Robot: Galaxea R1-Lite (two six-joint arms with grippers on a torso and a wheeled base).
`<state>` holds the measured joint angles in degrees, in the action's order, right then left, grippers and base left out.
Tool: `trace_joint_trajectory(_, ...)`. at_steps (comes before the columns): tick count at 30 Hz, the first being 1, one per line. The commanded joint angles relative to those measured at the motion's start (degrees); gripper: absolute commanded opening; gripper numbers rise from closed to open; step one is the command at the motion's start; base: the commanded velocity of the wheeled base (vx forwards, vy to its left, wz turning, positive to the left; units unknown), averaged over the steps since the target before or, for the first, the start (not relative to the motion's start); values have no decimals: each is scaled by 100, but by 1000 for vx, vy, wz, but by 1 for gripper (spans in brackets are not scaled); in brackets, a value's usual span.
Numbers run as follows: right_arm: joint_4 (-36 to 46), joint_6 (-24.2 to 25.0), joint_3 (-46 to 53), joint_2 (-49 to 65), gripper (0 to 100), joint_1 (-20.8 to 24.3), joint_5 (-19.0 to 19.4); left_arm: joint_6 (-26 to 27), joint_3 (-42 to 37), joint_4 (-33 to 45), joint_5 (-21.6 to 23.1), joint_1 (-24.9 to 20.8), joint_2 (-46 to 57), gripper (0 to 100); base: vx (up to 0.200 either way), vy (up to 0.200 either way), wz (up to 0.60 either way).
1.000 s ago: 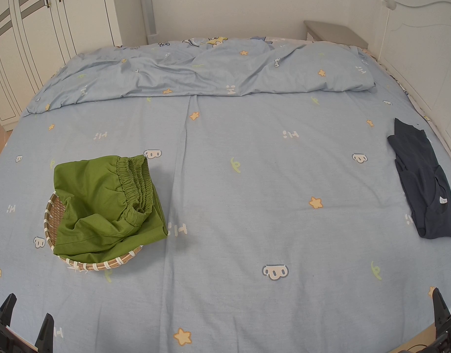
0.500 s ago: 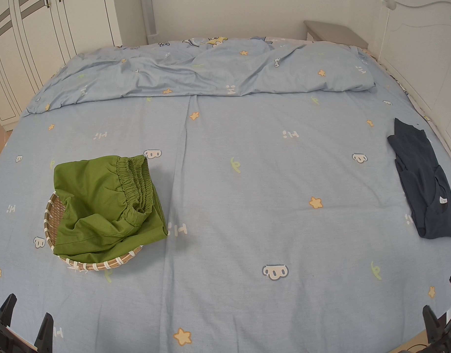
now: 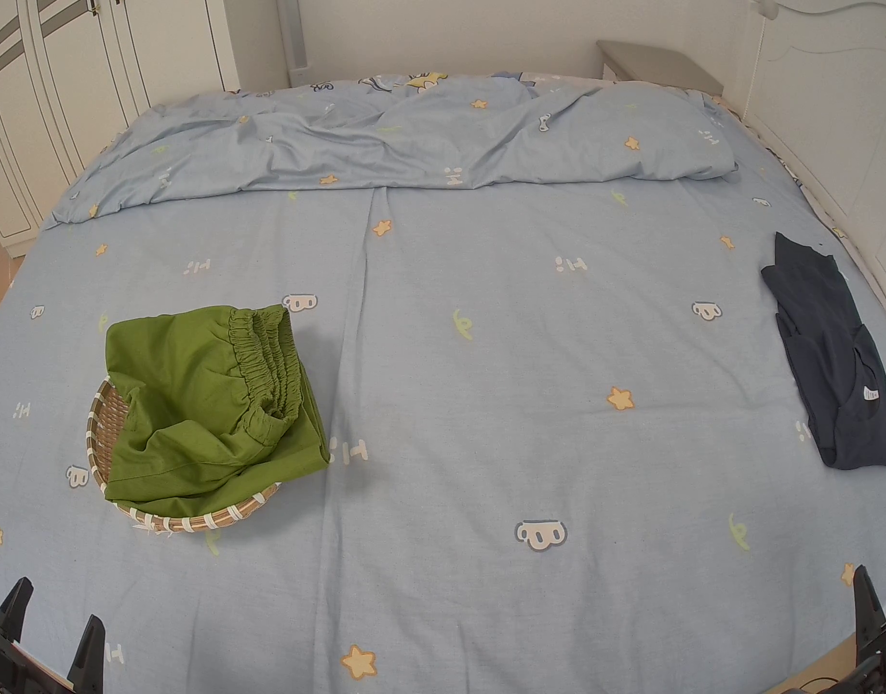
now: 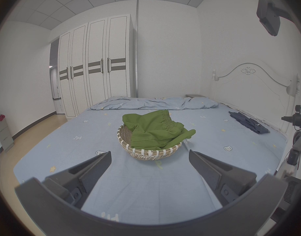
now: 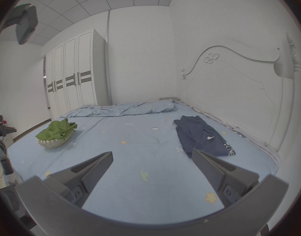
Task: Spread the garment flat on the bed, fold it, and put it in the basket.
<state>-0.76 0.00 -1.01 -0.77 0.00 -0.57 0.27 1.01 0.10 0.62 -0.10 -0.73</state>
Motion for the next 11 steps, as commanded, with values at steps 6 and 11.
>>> trace_joint_trajectory(6, 14, 26, 101, 77, 100, 0, 31, 8, -92, -1, -1, 1, 38, 100, 0, 0, 0)
trace_joint_trajectory(11, 14, 26, 101, 77, 100, -9, -4, 8, -92, -1, -1, 1, 38, 100, 0, 0, 0)
